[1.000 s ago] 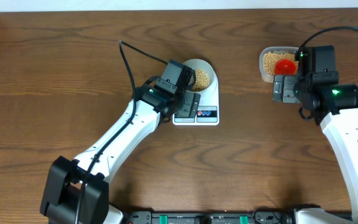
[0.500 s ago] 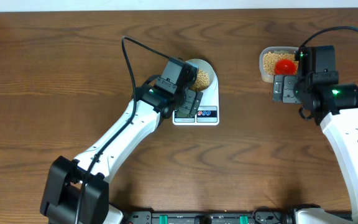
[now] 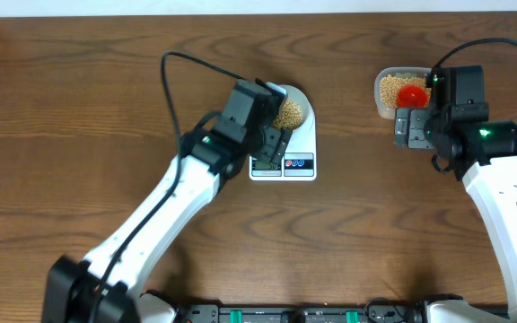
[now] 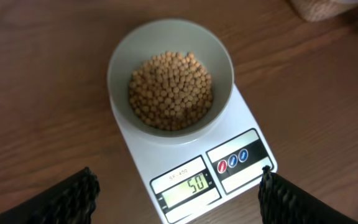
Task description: Scoop item into bowl and weigh 50g on scale
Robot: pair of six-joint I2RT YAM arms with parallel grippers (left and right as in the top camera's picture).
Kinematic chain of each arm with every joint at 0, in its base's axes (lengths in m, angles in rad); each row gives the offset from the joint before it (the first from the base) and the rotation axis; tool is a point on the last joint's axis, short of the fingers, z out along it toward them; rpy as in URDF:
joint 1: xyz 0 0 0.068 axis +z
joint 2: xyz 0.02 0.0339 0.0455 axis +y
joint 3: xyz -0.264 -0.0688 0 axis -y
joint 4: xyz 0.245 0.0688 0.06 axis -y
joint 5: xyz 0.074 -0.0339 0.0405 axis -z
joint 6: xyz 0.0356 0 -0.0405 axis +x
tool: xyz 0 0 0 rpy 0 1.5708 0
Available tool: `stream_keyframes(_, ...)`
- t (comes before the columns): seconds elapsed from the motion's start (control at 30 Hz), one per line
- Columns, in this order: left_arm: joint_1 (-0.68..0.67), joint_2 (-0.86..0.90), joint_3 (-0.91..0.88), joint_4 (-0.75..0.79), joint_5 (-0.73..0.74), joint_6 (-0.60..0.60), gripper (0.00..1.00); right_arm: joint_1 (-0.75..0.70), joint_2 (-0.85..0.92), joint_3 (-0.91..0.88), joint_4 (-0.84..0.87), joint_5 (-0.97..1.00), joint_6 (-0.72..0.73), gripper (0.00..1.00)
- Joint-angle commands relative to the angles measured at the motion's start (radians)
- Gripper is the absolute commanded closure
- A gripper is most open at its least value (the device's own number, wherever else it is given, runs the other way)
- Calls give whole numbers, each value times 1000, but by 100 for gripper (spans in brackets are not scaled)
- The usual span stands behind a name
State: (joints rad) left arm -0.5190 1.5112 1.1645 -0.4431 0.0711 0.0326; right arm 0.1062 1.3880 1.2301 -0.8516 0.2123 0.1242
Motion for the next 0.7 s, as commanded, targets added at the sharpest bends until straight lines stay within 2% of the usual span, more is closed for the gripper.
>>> stream_keyframes(0.0,14,-125,-115,103,-16,53,16,4,-9,19,-2,-2,-9,1)
stream_keyframes(0.2,49,-338,-351,262,-16,53,16,4,-9,19,-2,-2,-9,1)
stream_keyframes(0.67,209,-886,-682,317,0,-5,15,4,-9,19,-2,-2,-9,1)
